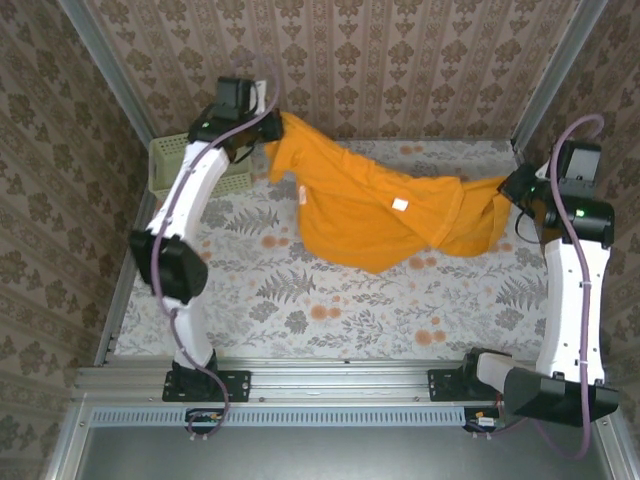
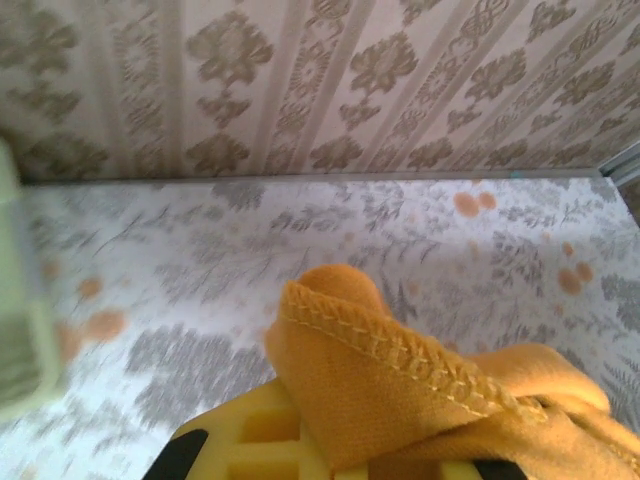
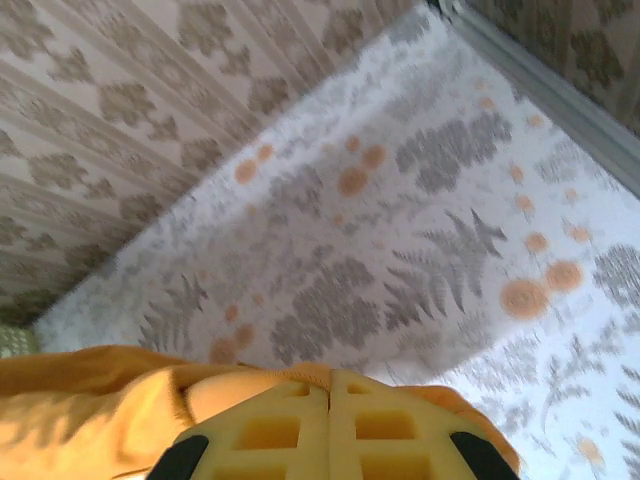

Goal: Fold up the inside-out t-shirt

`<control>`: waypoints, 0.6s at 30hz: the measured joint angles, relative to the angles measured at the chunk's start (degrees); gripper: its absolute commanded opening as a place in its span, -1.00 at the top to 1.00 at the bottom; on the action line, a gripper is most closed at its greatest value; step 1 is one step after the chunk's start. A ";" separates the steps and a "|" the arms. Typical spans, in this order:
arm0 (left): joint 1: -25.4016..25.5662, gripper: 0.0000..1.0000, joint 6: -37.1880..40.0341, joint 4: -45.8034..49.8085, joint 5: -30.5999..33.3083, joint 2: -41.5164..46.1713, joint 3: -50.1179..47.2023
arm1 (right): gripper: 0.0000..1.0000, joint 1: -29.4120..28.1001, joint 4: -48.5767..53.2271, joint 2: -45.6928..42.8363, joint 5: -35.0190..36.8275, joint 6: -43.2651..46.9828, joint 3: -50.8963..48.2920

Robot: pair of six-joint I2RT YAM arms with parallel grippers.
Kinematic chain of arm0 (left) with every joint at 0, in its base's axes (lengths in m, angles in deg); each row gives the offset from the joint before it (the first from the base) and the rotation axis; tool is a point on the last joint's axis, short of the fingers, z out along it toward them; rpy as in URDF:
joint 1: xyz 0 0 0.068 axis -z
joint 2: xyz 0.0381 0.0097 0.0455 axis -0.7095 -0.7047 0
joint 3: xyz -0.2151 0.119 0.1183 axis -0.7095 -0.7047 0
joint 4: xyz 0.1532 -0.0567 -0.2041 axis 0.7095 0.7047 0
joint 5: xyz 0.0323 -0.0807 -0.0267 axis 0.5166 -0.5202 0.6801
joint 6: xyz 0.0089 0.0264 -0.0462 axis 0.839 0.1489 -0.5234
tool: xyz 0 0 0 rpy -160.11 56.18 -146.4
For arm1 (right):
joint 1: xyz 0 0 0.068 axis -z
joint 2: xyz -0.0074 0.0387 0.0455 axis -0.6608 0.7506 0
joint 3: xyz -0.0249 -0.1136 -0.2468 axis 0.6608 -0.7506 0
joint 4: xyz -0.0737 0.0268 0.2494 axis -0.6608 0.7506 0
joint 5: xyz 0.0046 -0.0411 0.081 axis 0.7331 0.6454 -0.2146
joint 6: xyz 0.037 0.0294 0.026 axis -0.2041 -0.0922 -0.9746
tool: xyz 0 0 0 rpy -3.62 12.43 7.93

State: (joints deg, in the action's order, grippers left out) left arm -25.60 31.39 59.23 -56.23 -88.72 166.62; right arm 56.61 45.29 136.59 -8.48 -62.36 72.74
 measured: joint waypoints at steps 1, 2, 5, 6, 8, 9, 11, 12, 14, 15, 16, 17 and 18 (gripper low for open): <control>0.44 1.00 -0.11 1.97 -0.50 -4.70 7.56 | 1.00 0.00 0.00 0.87 0.24 -0.13 2.49; 0.94 1.00 -0.22 3.21 -1.07 -10.45 17.25 | 1.00 0.00 -0.02 1.68 0.70 -0.24 5.66; 2.12 1.00 -1.55 3.41 -4.02 -22.16 38.51 | 1.00 0.00 -0.90 1.84 2.14 -0.26 13.60; 2.34 1.00 -2.10 2.62 -5.11 -22.73 40.02 | 1.00 0.00 -1.66 1.18 2.45 -0.20 15.41; 2.62 1.00 -2.75 -0.83 -6.99 -20.74 37.24 | 1.00 0.00 -3.21 -1.20 2.54 -0.04 16.90; 2.67 1.00 -2.91 -3.78 -7.48 -17.97 32.17 | 1.00 -0.02 -3.58 -2.86 2.49 -0.04 16.76; 2.51 1.00 -2.86 -8.31 -7.91 -11.80 21.53 | 1.00 -0.33 -4.76 -6.49 1.86 -0.04 14.53; 2.36 0.98 -2.60 -10.16 -7.98 -9.09 16.79 | 1.00 -0.81 -5.49 -8.52 1.40 -0.04 12.22; 1.88 0.72 -1.29 -12.24 -8.41 -5.86 10.97 | 1.00 -2.75 -6.36 -12.74 0.81 0.02 6.23; 1.57 0.49 -0.42 -12.74 -8.63 -5.07 9.16 | 1.00 -4.39 -6.91 -14.38 0.61 0.15 2.73; 1.27 0.24 0.70 -12.90 -8.61 -4.76 7.85 | 1.00 -6.38 -7.34 -15.54 0.66 0.20 -0.90; 0.92 -0.02 1.86 -12.57 -8.09 -4.68 6.54 | 1.00 -9.42 -7.72 -16.50 1.01 0.39 -5.57; 0.70 -0.20 2.64 -11.30 -6.69 -4.87 5.60 | 1.00 -12.81 -7.93 -16.81 1.55 0.42 -10.19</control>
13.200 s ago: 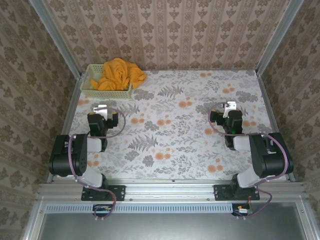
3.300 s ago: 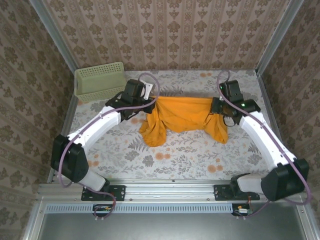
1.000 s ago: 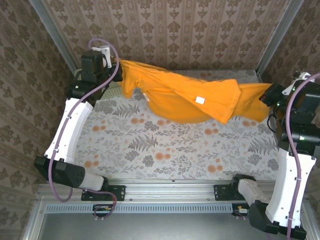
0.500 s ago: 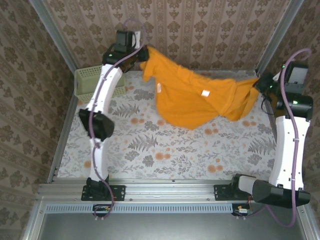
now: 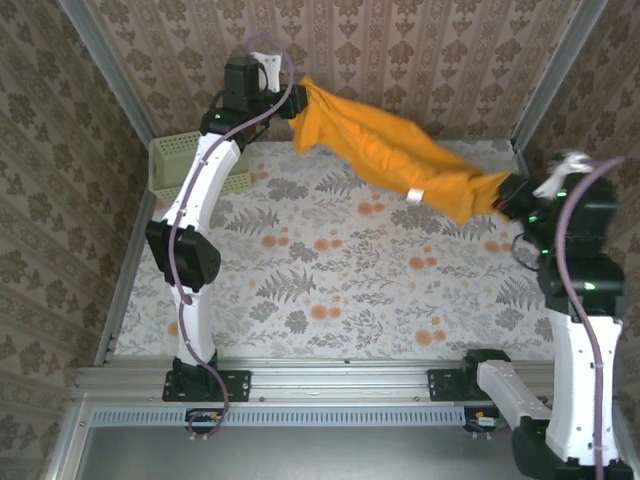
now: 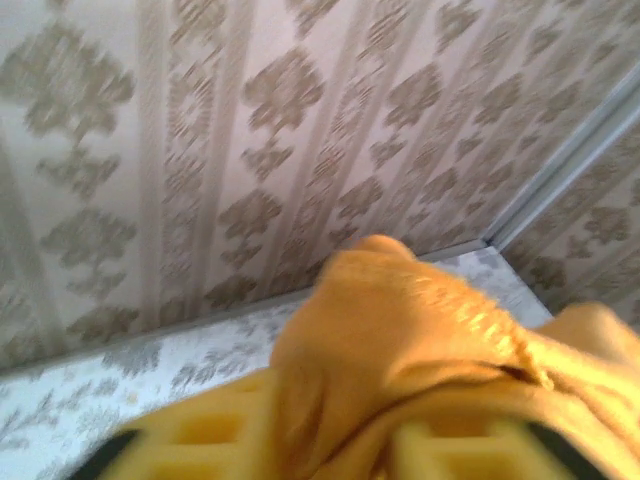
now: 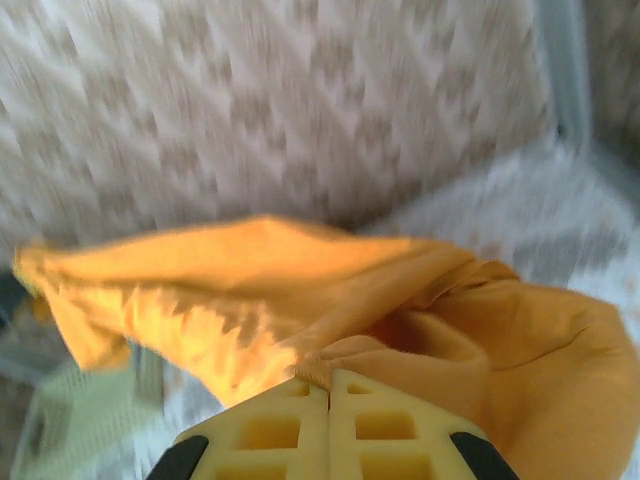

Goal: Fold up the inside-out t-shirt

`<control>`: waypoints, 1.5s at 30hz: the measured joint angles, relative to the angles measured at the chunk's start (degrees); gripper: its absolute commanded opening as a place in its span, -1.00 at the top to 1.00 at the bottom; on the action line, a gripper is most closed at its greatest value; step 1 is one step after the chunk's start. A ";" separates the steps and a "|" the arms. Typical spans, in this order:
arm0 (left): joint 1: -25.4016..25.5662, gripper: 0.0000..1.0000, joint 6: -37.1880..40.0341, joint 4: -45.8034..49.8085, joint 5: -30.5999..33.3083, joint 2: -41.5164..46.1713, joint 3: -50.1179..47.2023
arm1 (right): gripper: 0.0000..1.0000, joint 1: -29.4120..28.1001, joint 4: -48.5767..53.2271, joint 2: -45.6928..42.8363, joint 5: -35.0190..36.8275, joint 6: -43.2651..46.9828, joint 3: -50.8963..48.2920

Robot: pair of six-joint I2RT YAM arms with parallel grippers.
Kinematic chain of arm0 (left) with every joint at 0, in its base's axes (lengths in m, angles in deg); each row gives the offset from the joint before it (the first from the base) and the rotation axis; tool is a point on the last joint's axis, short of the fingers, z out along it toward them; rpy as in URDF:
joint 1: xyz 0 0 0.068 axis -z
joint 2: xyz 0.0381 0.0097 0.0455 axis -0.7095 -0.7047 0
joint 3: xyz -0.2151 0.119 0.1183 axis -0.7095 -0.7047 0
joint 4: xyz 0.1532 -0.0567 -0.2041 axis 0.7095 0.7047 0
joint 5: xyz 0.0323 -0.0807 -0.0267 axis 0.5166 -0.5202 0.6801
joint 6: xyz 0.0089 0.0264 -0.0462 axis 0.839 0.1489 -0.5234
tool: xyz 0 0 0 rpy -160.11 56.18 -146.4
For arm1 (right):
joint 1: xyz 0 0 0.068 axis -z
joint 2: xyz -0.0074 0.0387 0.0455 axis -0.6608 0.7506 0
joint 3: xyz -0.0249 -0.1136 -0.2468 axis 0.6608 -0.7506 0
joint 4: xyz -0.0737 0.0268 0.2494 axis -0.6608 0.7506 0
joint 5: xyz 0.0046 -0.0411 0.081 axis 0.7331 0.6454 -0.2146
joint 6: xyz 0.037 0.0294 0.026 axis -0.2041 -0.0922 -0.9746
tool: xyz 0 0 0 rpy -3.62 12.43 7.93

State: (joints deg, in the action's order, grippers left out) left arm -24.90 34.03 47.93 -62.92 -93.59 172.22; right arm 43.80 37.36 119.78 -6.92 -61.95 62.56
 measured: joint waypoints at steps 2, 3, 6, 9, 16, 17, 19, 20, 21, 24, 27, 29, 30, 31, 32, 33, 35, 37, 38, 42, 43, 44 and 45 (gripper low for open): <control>-0.37 -0.33 0.61 3.98 4.42 -0.90 -1.42 | 1.00 -6.84 -0.83 0.33 1.46 -0.42 -8.39; -0.55 -0.35 0.55 6.43 7.02 -1.60 -2.23 | 1.00 -11.02 -1.49 1.16 2.29 -0.98 -13.40; -0.79 -0.47 -0.85 11.26 13.29 -1.57 -9.64 | 1.00 -20.28 -2.78 4.33 4.33 -3.69 -24.65; 0.50 -0.60 -2.78 10.32 17.46 3.48 -27.61 | 1.00 -25.03 -3.65 6.62 5.99 -6.43 -30.42; 22.51 -0.71 -6.12 -0.72 17.42 19.93 -56.43 | 1.00 -26.14 -5.77 8.04 11.17 -8.90 -31.10; 25.79 -0.72 -6.69 -3.65 16.76 21.20 -58.21 | 1.00 -26.14 -5.62 8.00 12.26 -9.16 -31.08; 30.34 -0.73 -7.69 -8.76 15.37 22.12 -60.43 | 1.00 -26.12 -5.18 7.72 14.27 -9.90 -31.08; 32.09 -0.75 -8.24 -11.58 14.62 21.97 -61.35 | 1.00 -26.12 -4.92 7.43 15.28 -10.19 -31.08; 33.35 -0.77 -8.66 -14.08 13.92 21.53 -62.10 | 1.00 -26.12 -4.68 7.08 16.02 -10.47 -31.08; 36.09 -0.81 -9.22 -18.99 12.11 19.08 -62.55 | 1.00 -26.12 -4.48 6.08 17.05 -11.63 -31.12; 38.12 -0.81 -9.29 -22.12 10.67 16.06 -62.53 | 1.00 -26.12 -4.52 5.42 17.22 -12.26 -31.12; 39.01 -0.81 -9.51 -23.56 9.27 14.08 -62.53 | 1.00 -26.12 -4.55 5.16 17.35 -12.72 -31.12; 39.32 -0.81 -9.66 -24.13 8.52 12.90 -62.40 | 1.00 -26.12 -4.59 5.07 17.40 -12.83 -31.12; 39.50 -0.81 -9.73 -24.35 8.07 12.04 -62.23 | 1.00 -26.12 -4.61 5.05 17.44 -12.92 -31.12; 39.67 -0.81 -9.84 -24.37 7.56 10.97 -61.81 | 1.00 -26.12 -4.63 5.05 17.53 -12.94 -31.12; 39.71 -0.80 -9.90 -24.37 7.15 10.03 -61.29 | 1.00 -26.12 -4.68 5.05 17.59 -12.96 -31.12; 39.76 -0.70 -10.03 -24.35 6.69 8.31 -60.04 | 1.00 -26.12 -4.76 5.07 17.66 -12.96 -31.12; 39.74 -0.54 -10.49 -23.91 6.75 7.02 -58.77 | 1.00 -26.12 -4.79 5.16 17.86 -12.94 -31.12; 39.71 -0.40 -10.73 -23.91 6.88 6.69 -58.45 | 1.00 -26.12 -4.79 5.22 18.01 -12.94 -31.12; 39.04 0.48 -11.82 -23.93 8.41 6.86 -59.14 | 1.00 -26.12 -4.76 5.77 18.78 -12.87 -31.12; 38.69 0.66 -11.76 -23.91 8.83 7.15 -59.78 | 1.00 -26.12 -4.79 5.95 18.97 -12.85 -31.12; 37.97 0.87 -12.00 -23.89 9.49 7.80 -61.00 | 1.00 -26.12 -4.85 6.21 19.10 -12.70 -31.12; 37.11 1.00 -12.09 -23.89 10.05 8.76 -62.45 | 1.00 -26.12 -5.01 6.60 19.10 -12.63 -31.12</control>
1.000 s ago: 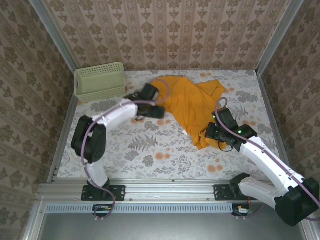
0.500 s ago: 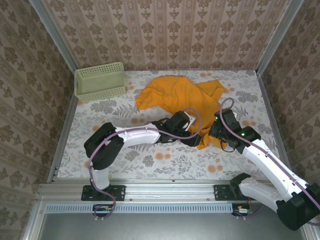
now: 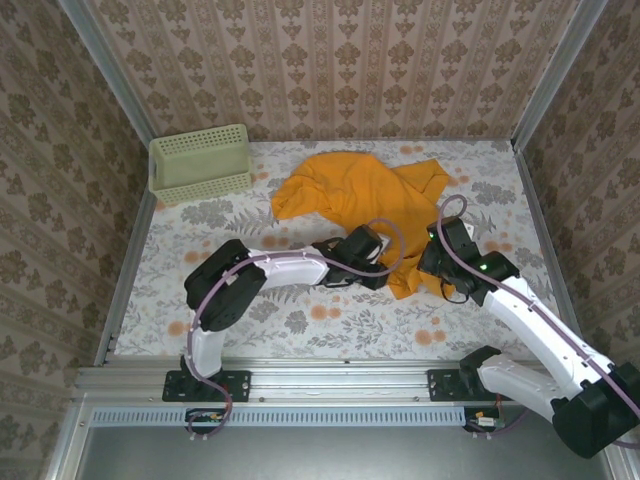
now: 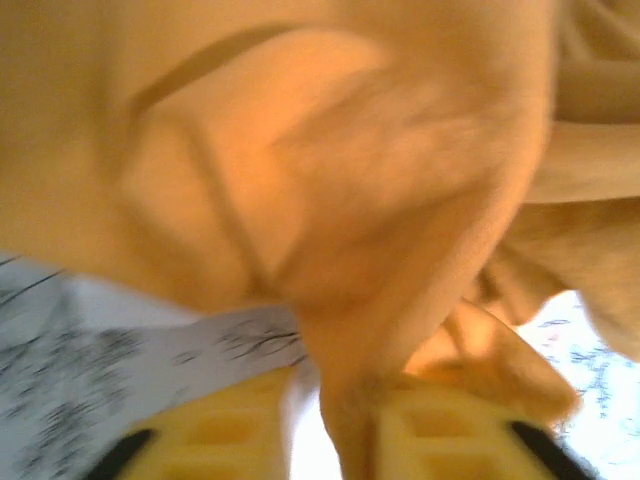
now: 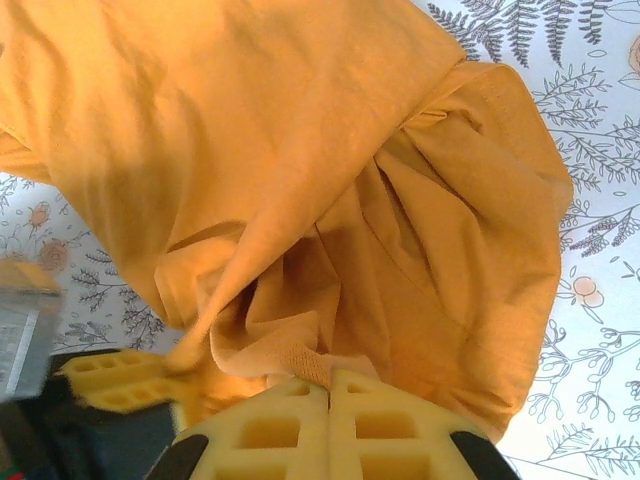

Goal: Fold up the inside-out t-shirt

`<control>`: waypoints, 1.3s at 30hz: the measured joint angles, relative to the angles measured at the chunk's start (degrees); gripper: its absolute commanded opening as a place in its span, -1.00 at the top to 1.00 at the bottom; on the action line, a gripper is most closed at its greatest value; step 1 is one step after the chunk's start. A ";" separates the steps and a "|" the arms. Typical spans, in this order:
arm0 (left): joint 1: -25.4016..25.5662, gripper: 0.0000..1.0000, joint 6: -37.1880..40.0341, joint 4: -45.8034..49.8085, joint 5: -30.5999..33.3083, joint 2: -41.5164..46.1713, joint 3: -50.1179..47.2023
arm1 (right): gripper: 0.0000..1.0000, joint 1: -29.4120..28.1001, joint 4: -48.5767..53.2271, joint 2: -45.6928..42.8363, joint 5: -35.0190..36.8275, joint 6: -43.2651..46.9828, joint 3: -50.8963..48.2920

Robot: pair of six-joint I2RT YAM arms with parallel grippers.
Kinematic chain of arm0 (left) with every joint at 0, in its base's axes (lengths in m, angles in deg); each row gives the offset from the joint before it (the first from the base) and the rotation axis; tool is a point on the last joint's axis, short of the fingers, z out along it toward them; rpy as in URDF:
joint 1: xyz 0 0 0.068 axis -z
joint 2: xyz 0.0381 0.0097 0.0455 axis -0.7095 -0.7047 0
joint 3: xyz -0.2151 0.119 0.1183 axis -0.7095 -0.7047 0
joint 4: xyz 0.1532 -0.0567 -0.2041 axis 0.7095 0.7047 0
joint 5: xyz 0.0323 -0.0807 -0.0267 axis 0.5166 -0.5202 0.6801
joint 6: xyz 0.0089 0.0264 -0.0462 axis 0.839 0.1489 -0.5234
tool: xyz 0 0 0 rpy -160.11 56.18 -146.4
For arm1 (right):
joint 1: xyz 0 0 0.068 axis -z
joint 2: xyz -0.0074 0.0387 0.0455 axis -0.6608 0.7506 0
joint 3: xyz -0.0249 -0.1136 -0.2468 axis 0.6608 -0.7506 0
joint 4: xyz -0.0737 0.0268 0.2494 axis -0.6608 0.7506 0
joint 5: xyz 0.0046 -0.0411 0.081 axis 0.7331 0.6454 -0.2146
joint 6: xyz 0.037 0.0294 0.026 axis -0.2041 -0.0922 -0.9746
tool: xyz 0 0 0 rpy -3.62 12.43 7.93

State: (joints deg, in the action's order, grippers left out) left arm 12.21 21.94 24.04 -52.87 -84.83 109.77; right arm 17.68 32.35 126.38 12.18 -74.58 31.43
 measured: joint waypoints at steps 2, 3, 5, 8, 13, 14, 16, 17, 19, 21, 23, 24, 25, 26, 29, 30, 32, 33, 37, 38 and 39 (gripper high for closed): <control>-2.12 1.00 0.17 0.44 1.62 2.97 -3.37 | 1.00 0.00 -0.37 0.96 -0.07 0.26 0.00; -3.41 1.00 0.33 0.68 2.71 5.14 -5.27 | 1.00 0.00 -0.59 1.53 -0.13 0.46 -0.04; -6.47 1.00 0.26 1.05 4.94 10.97 -9.57 | 0.98 -0.13 -1.33 2.82 -1.20 1.25 -0.48; -12.00 1.00 0.26 1.40 7.87 22.25 -15.93 | 0.76 -0.94 -2.36 5.44 -3.26 2.34 -1.60; -18.56 1.00 0.35 2.99 11.47 35.52 -21.75 | -0.02 -2.99 -2.29 10.25 -6.36 4.68 -2.14; -18.78 1.00 0.44 3.72 11.91 36.44 -22.32 | -0.08 -2.99 -2.27 10.47 -6.75 5.42 -2.14; -19.23 1.00 0.48 4.98 12.55 37.53 -23.85 | -0.16 -2.14 -2.32 10.56 -7.65 6.08 -2.12; -19.58 1.00 0.48 5.42 12.66 37.90 -24.72 | -0.17 -1.33 -2.40 10.60 -8.31 6.25 -2.12; -21.29 1.00 0.46 6.21 12.61 38.82 -26.82 | -0.16 1.11 -3.23 11.56 -9.60 6.21 -2.14; -23.15 1.00 0.46 7.02 12.57 39.52 -28.17 | -0.13 2.75 -4.09 14.05 -10.36 6.21 -2.12; -24.30 1.00 0.48 7.67 12.61 39.65 -28.46 | -0.13 3.19 -4.74 17.86 -10.62 6.19 -2.10; -24.52 1.00 0.48 7.74 12.61 39.65 -28.46 | -0.13 3.19 -5.03 20.44 -10.69 6.19 -2.05; -24.68 1.00 0.48 7.78 12.57 39.71 -28.46 | -0.13 3.19 -5.14 22.45 -10.71 6.14 -2.05; -24.85 1.00 0.48 7.82 12.55 39.76 -28.46 | -0.14 3.19 -5.16 24.61 -10.67 6.10 -2.05; -25.53 1.00 0.50 7.89 12.55 40.09 -28.46 | -0.13 3.19 -5.77 28.52 -11.10 5.99 -2.08; -25.86 1.00 0.50 7.96 12.57 40.19 -28.46 | -0.08 3.19 -6.43 29.40 -11.74 5.99 -2.08; -26.53 1.00 0.52 7.98 12.57 40.48 -28.46 | 0.09 3.17 -6.88 30.71 -12.11 5.97 -1.81; -26.91 1.00 0.57 8.02 12.57 40.70 -28.46 | 0.24 3.19 -6.51 30.95 -12.17 6.01 -1.33; -28.26 1.00 1.29 10.03 12.63 41.05 -27.19 | 0.88 3.17 -6.67 31.71 -12.20 6.54 0.20; -28.50 1.00 1.75 10.86 12.79 41.05 -26.38 | 0.99 3.10 -6.14 31.71 -11.87 6.95 1.11; -28.72 1.00 2.27 11.78 12.94 41.05 -25.20 | 1.00 3.06 -5.49 31.61 -11.28 7.80 2.54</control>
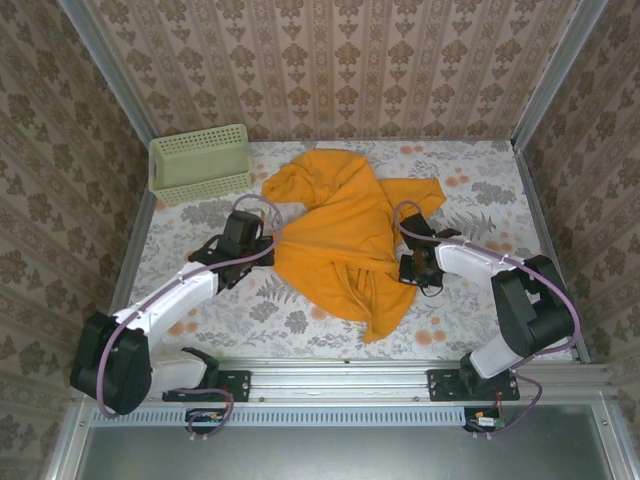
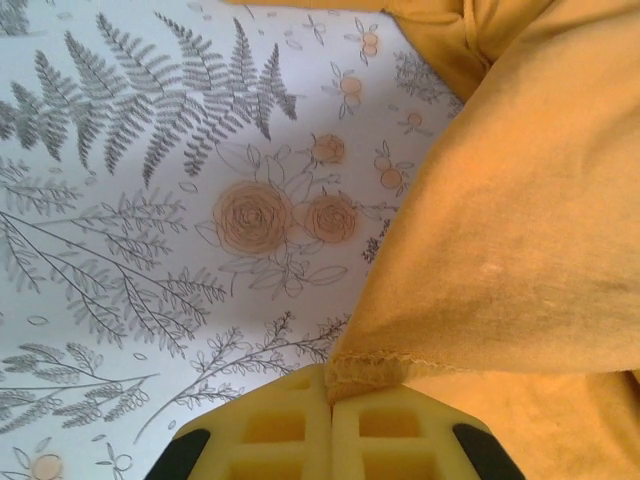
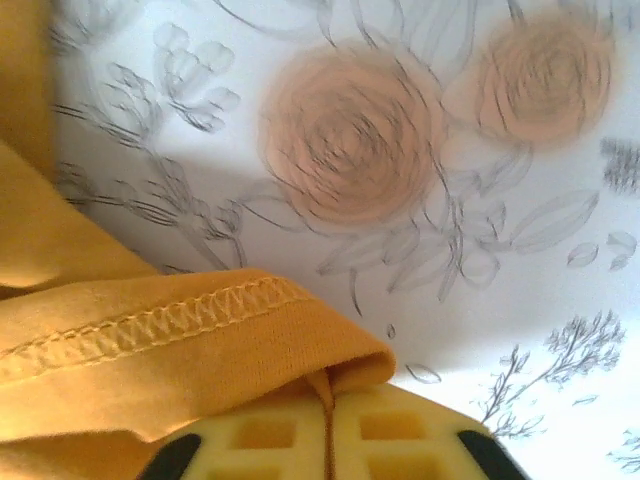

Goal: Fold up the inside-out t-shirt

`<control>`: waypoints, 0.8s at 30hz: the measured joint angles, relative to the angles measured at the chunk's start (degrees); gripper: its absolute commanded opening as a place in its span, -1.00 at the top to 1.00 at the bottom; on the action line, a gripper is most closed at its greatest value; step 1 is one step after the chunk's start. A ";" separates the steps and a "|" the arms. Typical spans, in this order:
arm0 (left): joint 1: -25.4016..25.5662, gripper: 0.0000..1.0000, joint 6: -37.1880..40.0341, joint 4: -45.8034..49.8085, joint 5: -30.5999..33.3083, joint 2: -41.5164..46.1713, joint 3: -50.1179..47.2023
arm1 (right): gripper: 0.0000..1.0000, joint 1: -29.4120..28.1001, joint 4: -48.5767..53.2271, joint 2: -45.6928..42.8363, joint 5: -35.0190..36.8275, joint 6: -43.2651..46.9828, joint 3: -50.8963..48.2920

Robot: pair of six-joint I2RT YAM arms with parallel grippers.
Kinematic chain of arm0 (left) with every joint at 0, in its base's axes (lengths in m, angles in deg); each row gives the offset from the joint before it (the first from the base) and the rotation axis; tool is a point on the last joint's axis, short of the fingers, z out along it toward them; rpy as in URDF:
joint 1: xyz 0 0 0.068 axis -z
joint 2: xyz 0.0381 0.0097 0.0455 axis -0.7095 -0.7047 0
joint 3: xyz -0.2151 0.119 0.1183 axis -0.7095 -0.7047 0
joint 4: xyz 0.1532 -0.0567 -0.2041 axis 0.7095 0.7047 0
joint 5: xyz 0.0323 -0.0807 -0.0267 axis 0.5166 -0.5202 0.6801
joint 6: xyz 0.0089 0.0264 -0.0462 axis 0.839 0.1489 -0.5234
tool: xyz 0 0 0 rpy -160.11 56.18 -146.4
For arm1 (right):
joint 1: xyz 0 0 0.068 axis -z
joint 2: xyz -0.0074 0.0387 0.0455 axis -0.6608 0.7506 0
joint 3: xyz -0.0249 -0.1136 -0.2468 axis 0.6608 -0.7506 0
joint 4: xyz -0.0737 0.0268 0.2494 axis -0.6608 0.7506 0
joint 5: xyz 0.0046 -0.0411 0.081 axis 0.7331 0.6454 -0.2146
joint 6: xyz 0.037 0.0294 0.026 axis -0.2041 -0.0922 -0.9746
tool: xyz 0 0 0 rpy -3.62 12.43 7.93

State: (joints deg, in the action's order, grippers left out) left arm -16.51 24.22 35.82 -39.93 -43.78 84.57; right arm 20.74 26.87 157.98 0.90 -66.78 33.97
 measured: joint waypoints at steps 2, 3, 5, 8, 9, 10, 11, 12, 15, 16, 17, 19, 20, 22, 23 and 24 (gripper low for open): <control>-0.31 1.00 1.31 2.51 0.63 -0.28 3.87 | 1.00 0.00 2.08 -0.81 2.27 1.01 3.37; -0.48 1.00 2.32 3.82 1.25 -0.83 6.93 | 1.00 -0.02 3.30 -1.79 4.04 1.57 5.66; -0.72 1.00 4.11 6.86 2.82 -2.78 14.12 | 1.00 -0.09 6.36 -4.48 8.02 3.13 10.73; -1.16 1.00 6.62 12.31 7.48 -7.02 28.79 | 1.00 -0.24 12.09 -9.68 15.56 6.29 22.23; -1.16 1.00 7.61 13.40 9.66 -7.96 33.73 | 1.00 -0.28 13.38 -11.54 18.18 7.50 26.71; -1.14 1.00 8.39 13.97 11.37 -8.13 37.03 | 1.00 -0.39 14.45 -13.29 20.72 8.63 31.06; -0.96 1.00 9.27 14.64 13.33 -7.96 40.15 | 1.00 -0.50 15.32 -15.10 22.99 9.73 35.15; -0.70 1.00 10.19 15.19 15.34 -7.34 42.84 | 1.00 -0.70 16.17 -17.18 25.00 10.82 39.10; 1.05 1.00 12.70 16.87 20.02 -4.11 47.71 | 1.00 -1.84 19.17 -22.62 27.93 13.49 47.21; 1.90 1.00 13.42 17.25 20.98 -2.95 48.52 | 1.00 -2.25 20.15 -24.11 28.17 14.10 48.68; 2.89 1.00 14.10 17.62 21.68 -1.49 49.07 | 1.00 -2.67 21.35 -25.46 28.20 14.64 49.86; 4.48 1.00 15.45 18.60 22.38 1.64 49.27 | 1.00 -3.04 23.58 -27.67 28.11 15.43 51.04; 4.94 1.00 15.87 19.21 22.36 3.02 49.27 | 1.00 -3.08 24.65 -28.59 27.89 15.91 51.21; 5.27 1.00 16.37 20.00 22.29 4.87 49.27 | 1.00 -3.15 26.21 -29.18 27.26 16.31 51.21; 5.27 1.00 16.48 20.44 22.14 5.31 49.27 | 1.00 -3.17 26.58 -29.05 26.77 16.44 51.06; 5.22 1.00 16.50 20.87 21.77 5.31 49.27 | 1.00 -3.17 26.64 -28.68 26.53 16.44 50.58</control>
State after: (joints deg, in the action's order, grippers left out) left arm -11.29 40.72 56.69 -18.16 -38.47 133.84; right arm 17.57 53.51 129.31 27.43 -50.34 84.54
